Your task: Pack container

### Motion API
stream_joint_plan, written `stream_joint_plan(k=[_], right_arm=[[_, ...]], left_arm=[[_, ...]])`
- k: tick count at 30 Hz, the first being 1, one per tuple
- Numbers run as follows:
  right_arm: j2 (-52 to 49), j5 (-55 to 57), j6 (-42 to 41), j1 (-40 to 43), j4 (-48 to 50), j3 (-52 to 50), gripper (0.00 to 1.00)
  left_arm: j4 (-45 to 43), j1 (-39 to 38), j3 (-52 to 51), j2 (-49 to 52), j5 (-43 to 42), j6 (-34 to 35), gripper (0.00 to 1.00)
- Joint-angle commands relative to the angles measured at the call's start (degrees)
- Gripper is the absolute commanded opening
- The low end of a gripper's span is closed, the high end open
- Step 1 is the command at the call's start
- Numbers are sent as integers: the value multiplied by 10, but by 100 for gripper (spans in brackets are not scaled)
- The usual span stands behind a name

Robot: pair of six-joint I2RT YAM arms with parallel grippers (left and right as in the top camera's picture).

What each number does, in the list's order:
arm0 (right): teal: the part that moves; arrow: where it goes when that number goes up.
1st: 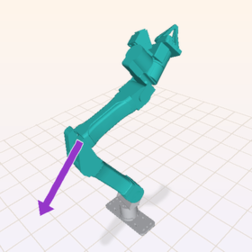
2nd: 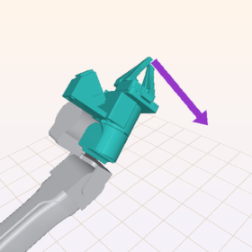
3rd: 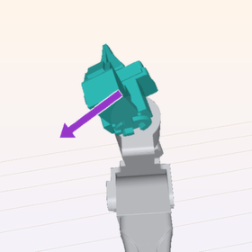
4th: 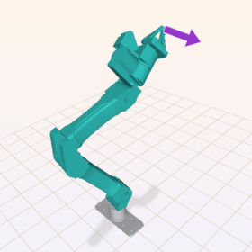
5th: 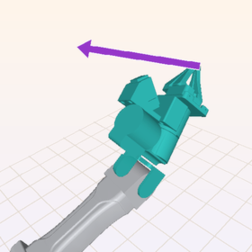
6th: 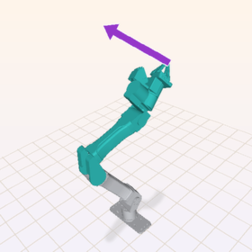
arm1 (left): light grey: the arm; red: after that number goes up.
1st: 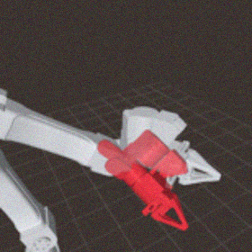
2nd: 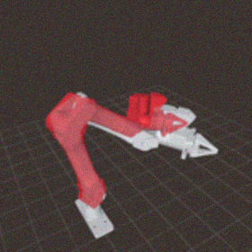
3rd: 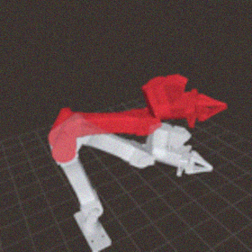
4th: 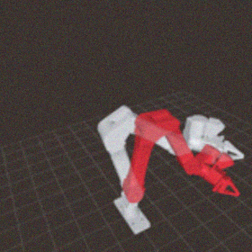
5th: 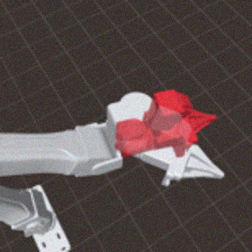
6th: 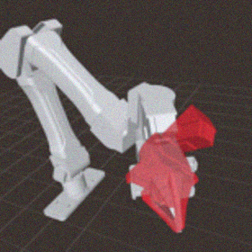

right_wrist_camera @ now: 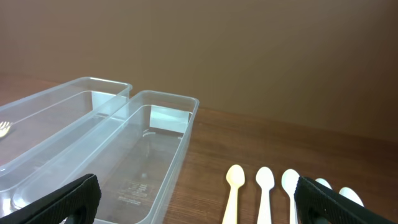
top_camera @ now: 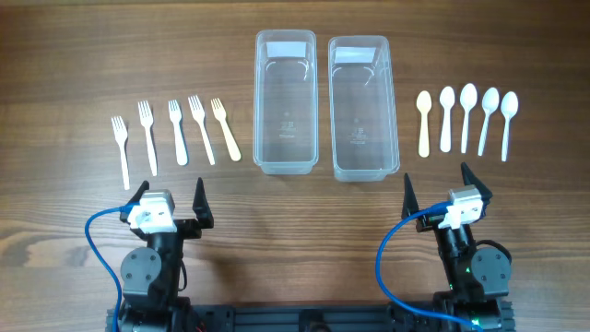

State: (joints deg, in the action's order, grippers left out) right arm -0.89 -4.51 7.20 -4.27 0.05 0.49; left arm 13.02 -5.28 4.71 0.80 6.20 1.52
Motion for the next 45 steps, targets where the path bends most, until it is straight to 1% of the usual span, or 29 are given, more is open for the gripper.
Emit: stream_joint_plan(k=[1, 30, 34, 36, 39, 45], right_arm=[[5, -7, 3, -3, 3, -2, 100], [5, -6, 4, -3, 3, -2, 100], [5, -7, 3, -3, 3, -2, 100], [5, -8, 2, -3, 5, -2, 100], [5, -35, 1, -3, 5, -2, 100], [5, -35, 1, -3, 5, -2, 100]], left_arm=[[-2, 3, -6, -4, 7, -11, 100], [-6, 3, -6, -4, 7, -11, 100], [-2, 3, -6, -4, -11, -11, 100], [-1, 3, -6, -4, -47, -11, 100], [3, 3, -6, -2, -79, -10, 100], [3, 3, -6, 8, -79, -9, 100]])
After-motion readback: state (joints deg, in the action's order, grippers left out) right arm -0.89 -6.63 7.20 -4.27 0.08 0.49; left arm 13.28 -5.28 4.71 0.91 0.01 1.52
